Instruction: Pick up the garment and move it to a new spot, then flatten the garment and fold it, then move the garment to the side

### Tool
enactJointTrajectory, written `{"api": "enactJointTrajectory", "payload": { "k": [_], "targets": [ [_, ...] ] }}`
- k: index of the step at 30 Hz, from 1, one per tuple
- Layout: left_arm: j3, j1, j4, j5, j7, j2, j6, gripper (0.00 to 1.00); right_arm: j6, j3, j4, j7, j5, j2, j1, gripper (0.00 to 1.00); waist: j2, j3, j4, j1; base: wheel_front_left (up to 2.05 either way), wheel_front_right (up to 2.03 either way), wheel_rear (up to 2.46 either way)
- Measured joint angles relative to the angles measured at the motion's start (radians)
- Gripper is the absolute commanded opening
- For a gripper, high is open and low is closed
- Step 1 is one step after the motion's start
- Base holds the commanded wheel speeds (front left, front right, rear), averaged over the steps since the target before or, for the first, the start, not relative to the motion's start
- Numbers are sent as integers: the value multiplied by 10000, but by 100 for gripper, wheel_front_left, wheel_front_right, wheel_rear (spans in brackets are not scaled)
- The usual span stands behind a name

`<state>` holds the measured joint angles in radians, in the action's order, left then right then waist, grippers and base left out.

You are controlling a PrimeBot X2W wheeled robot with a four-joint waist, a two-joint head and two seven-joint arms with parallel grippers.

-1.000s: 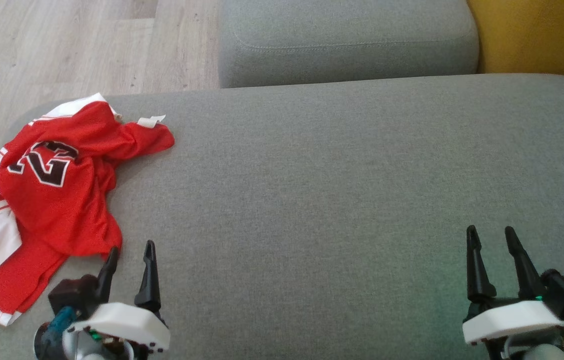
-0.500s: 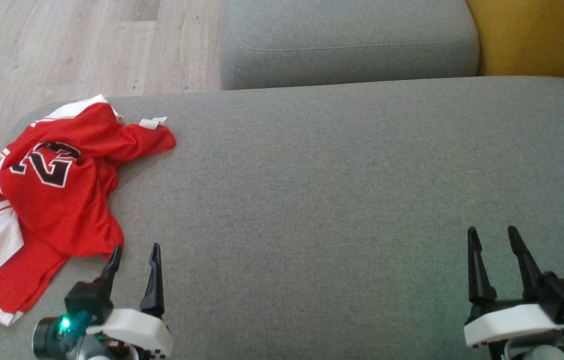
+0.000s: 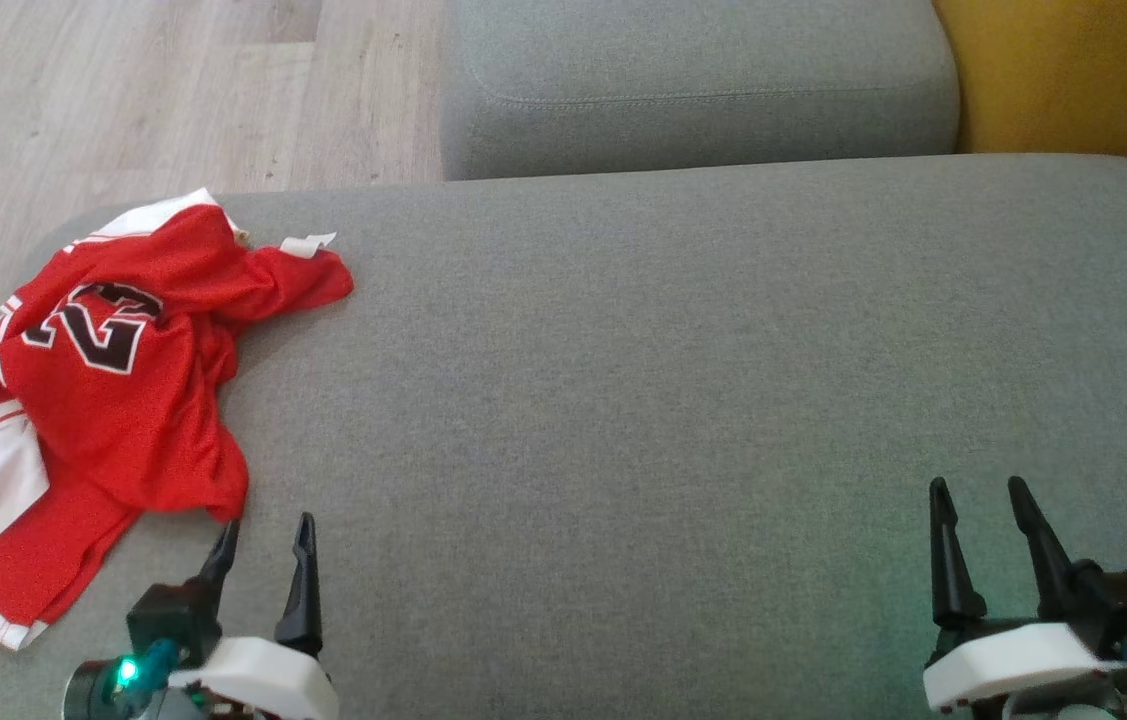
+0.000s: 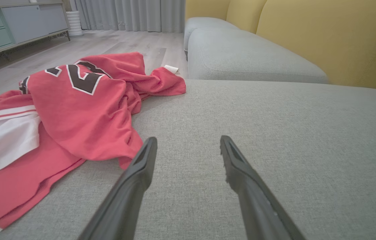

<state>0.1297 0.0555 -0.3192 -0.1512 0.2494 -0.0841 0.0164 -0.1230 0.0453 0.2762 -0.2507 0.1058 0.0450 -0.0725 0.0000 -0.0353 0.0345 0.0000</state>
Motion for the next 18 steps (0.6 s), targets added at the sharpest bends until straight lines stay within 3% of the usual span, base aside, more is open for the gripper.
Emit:
{"api": "enactJointTrajectory", "payload": {
  "k": [18],
  "targets": [
    [-196,2,-81,-31,0,176,-169,100,0,-109,192,0,180,15,0,100,0,-26,22,0,0,0,0]
  ]
}}
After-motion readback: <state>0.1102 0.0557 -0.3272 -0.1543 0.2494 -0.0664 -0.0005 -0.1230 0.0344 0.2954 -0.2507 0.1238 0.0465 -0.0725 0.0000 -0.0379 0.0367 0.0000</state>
